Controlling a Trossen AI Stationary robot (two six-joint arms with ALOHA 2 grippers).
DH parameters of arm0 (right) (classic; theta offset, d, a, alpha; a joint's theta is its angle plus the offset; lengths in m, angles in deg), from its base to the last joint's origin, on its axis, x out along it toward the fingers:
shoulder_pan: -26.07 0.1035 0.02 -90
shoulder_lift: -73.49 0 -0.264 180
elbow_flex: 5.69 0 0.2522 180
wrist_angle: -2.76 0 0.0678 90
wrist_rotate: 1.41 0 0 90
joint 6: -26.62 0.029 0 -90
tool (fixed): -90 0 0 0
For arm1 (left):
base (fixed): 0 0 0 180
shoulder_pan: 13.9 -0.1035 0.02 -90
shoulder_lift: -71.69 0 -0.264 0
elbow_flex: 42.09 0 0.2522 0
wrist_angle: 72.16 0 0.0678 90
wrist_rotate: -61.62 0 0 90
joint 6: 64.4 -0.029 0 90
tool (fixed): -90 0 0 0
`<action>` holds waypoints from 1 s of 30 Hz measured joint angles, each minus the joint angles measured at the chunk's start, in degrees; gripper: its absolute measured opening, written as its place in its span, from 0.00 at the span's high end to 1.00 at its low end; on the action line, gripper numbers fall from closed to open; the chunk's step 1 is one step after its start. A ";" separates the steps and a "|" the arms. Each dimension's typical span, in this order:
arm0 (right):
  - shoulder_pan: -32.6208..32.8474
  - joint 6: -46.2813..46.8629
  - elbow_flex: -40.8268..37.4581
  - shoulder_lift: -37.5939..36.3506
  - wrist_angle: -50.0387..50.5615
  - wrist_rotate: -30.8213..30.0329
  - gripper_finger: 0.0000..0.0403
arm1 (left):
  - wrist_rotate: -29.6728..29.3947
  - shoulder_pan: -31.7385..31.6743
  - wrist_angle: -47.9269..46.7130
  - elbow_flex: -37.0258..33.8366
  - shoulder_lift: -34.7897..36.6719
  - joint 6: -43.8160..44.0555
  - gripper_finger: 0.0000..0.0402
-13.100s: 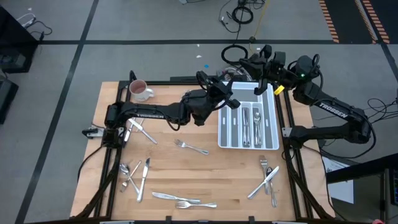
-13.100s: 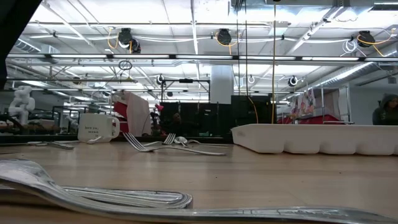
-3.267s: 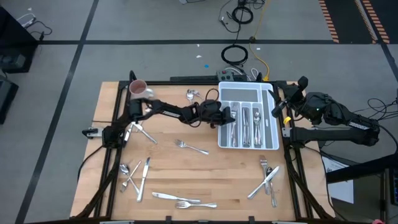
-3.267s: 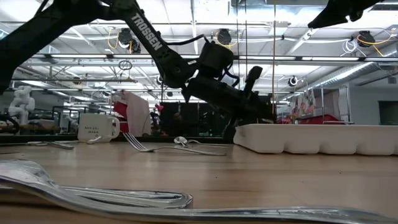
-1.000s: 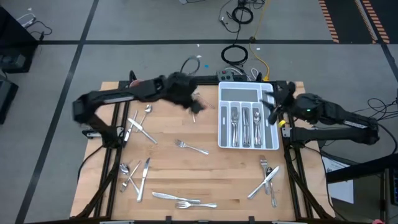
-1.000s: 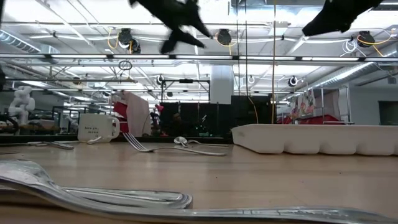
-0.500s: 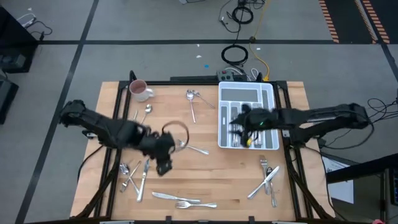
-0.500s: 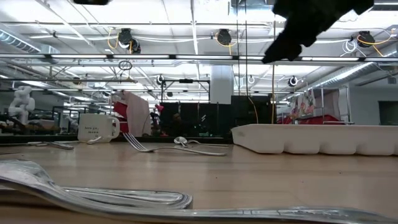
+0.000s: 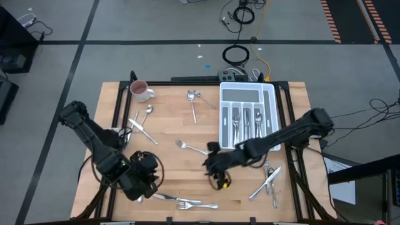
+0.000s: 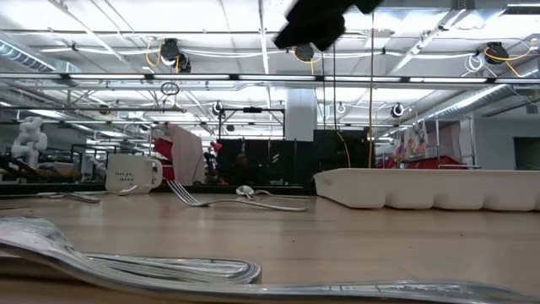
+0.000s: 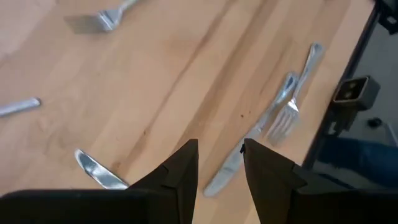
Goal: Sort silverware
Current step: Put the silver fork into the silverware tray
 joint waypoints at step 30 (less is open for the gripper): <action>13.40 3.60 22.26 30.62 -5.21 -10.59 0.57 | -11.40 0.43 -1.96 -0.02 0.04 -0.42 0.67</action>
